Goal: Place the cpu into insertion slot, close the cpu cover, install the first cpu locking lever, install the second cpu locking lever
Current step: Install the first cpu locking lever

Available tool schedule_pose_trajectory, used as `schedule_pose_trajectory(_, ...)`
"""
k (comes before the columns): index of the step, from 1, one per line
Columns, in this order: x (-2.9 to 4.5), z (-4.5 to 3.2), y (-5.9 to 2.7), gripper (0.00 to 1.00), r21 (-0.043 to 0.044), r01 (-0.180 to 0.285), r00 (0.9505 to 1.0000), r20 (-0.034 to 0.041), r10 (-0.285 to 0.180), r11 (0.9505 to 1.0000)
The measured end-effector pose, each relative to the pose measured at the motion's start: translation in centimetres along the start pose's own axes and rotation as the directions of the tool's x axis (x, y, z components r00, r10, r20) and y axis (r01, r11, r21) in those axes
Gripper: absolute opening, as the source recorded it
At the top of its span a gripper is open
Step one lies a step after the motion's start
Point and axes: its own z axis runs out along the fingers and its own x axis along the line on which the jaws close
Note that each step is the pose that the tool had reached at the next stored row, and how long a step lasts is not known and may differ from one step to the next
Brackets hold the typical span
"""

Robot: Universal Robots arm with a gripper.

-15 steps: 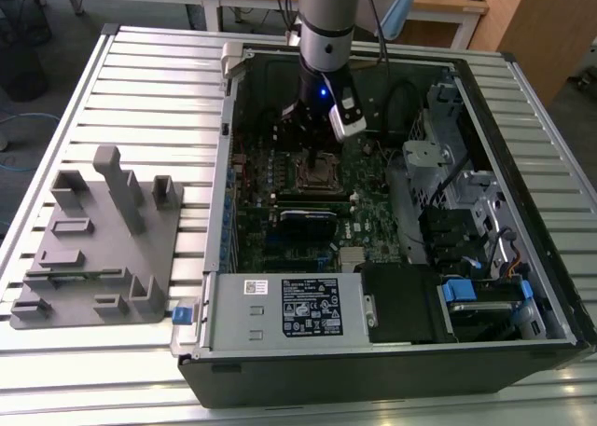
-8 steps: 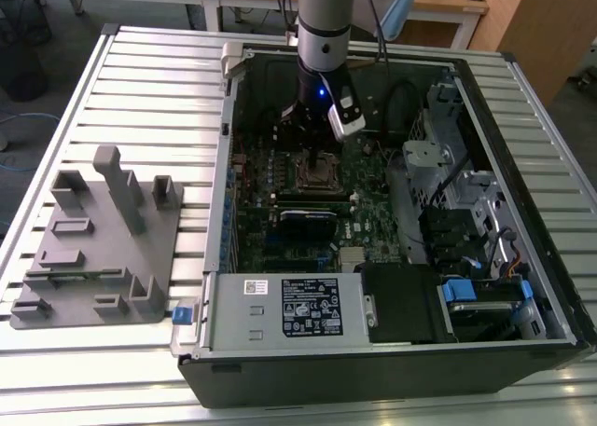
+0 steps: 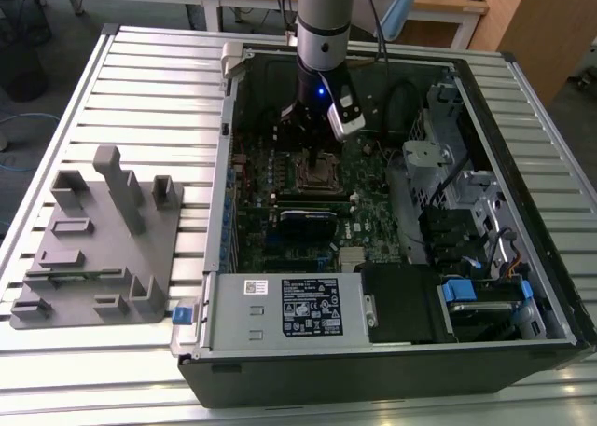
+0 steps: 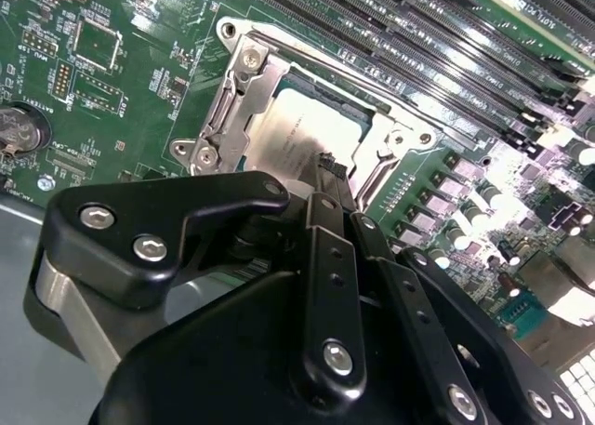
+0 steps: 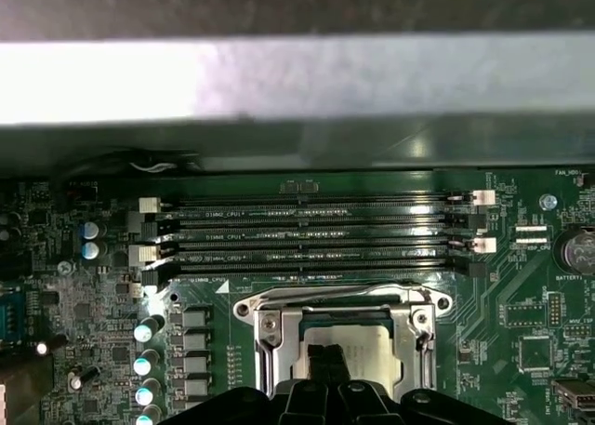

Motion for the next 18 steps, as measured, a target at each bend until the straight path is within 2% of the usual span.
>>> schedule_pose_trajectory(7,-0.07,-0.25,0.0,0.11,-0.0014,0.001,1.0,0.0,-0.001,1.0)
schedule_pose_trajectory(13,-0.82,-0.22,-0.01,0.11,-0.0014,0.0,1.0,0.0,0.0,1.0)
schedule_pose_trajectory(18,-0.84,-0.22,-0.01,0.11,-0.0014,0.0,1.0,0.0,0.0,1.0)
